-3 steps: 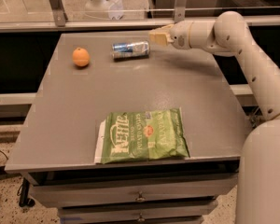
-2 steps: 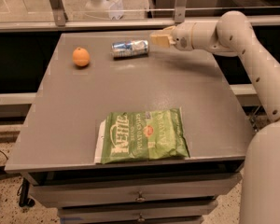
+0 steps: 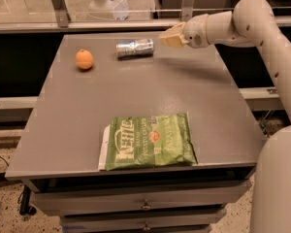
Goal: Move redbull can near green jalapeno chip bag
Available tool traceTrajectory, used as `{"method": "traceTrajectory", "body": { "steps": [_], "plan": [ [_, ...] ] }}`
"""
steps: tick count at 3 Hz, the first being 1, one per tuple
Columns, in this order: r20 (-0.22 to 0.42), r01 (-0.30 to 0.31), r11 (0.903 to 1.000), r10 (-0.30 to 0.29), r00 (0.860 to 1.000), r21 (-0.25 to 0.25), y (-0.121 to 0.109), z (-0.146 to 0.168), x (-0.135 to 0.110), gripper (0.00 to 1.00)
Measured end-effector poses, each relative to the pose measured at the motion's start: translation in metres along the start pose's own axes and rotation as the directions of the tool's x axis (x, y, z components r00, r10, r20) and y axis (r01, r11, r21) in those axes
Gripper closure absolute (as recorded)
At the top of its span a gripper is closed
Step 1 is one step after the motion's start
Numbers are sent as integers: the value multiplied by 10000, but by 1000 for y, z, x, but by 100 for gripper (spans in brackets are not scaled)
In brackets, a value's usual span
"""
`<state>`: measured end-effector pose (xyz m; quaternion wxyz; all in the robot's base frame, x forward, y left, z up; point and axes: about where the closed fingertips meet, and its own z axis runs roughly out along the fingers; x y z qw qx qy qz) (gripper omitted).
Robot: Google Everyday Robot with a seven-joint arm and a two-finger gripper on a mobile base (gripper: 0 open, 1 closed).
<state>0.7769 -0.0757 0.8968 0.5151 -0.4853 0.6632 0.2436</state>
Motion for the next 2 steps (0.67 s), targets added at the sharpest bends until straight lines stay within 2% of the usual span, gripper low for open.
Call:
{"method": "traceTrajectory", "body": {
  "steps": [1,2],
  "plan": [
    [-739,970,9944,-1000,9922,-426,13,-1,-9,35],
    [-1431,1923,9780,-2024,9688,-815,28,9,-18,5]
  ]
}}
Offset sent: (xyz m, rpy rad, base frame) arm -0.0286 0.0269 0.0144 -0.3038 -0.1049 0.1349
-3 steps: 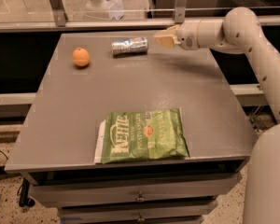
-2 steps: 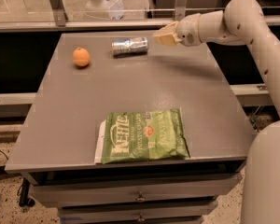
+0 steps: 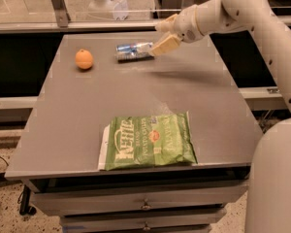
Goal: Move redbull can near green jalapeno chip bag
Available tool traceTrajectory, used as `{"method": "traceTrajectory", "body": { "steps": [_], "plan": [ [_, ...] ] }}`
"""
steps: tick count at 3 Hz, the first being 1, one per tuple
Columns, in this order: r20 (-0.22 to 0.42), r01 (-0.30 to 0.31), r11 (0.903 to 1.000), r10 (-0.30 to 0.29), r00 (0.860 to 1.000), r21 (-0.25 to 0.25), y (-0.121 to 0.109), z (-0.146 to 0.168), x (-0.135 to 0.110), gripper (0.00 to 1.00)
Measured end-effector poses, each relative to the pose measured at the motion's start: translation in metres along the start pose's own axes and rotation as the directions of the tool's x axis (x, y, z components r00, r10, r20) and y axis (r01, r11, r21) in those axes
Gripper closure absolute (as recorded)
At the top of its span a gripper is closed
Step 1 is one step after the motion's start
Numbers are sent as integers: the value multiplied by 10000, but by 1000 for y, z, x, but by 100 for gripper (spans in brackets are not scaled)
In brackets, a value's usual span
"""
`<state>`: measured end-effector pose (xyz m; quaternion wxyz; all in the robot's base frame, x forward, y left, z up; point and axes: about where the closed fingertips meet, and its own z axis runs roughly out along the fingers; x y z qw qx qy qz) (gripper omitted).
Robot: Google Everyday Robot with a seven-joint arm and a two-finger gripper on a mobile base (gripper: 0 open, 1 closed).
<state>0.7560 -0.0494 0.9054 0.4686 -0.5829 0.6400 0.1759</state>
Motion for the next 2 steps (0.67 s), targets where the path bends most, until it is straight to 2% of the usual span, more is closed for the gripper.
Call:
{"method": "traceTrajectory", "body": {
  "steps": [1,2],
  "plan": [
    [-525,546,9985,-548,9971,-67,8,12,-7,0],
    [-861,727,9973,-736,9936,-143,10,31,-14,0]
  ]
}}
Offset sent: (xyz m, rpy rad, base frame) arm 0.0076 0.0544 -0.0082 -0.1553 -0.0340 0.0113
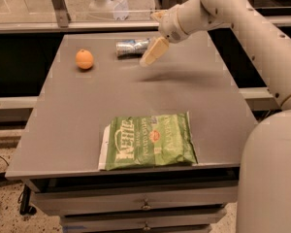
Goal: Move redbull can near green jalapeno chip bag
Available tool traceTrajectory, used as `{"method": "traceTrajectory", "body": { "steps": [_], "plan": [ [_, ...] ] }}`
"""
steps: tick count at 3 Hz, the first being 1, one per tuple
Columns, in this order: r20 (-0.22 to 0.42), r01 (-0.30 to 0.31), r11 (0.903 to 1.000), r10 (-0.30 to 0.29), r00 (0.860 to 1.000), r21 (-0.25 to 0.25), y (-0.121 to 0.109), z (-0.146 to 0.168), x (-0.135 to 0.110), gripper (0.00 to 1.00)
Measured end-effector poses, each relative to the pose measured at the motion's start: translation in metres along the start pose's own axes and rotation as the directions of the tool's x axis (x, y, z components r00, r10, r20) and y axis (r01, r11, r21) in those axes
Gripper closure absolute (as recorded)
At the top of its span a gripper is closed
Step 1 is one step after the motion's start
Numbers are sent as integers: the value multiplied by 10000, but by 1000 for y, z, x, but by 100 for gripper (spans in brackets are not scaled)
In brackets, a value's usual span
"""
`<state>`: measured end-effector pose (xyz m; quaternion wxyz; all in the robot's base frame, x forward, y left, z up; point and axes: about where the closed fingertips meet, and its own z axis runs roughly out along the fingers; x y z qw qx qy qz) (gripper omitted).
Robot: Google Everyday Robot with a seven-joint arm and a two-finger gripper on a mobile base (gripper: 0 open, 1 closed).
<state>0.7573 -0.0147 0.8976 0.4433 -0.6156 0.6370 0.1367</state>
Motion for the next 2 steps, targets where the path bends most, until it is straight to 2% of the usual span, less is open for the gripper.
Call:
{"method": "traceTrajectory", "body": {
  "steps": [2],
  "plan": [
    [-727,-330,9982,293,9969,-492,5,44,-9,0]
  ]
}}
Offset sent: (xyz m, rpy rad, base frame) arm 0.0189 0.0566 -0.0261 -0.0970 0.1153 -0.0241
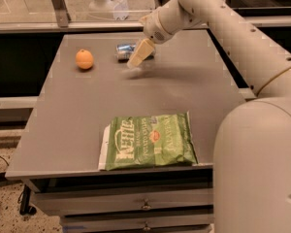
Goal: Move redbull can near green jalapeno chip bag
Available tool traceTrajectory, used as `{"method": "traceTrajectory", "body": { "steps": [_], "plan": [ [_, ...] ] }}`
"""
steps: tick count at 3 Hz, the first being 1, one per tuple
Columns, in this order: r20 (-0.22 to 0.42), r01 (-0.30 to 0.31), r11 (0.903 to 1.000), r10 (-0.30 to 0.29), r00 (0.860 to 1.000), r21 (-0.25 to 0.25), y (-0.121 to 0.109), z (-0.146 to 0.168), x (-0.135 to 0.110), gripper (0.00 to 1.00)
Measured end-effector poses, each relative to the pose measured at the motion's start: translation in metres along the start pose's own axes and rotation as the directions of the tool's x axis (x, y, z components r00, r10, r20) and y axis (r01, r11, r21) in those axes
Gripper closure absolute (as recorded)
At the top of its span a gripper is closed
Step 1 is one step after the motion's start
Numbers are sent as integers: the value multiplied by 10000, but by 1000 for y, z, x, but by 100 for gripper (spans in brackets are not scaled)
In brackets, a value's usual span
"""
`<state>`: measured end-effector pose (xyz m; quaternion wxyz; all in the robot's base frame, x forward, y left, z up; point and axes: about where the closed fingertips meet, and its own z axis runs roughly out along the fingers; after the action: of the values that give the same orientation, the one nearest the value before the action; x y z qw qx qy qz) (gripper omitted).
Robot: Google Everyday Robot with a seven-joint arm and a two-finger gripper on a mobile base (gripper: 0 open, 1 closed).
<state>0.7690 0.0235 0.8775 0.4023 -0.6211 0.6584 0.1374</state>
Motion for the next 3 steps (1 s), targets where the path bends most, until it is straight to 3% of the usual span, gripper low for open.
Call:
{"method": "traceTrajectory", "body": {
  "steps": [2,3],
  "plan": [
    [-840,-483,9984,456,9954,-307,0,33,-5,0],
    [-1282,-616,9969,548,9902,-497,2,45,-4,17]
  ]
}}
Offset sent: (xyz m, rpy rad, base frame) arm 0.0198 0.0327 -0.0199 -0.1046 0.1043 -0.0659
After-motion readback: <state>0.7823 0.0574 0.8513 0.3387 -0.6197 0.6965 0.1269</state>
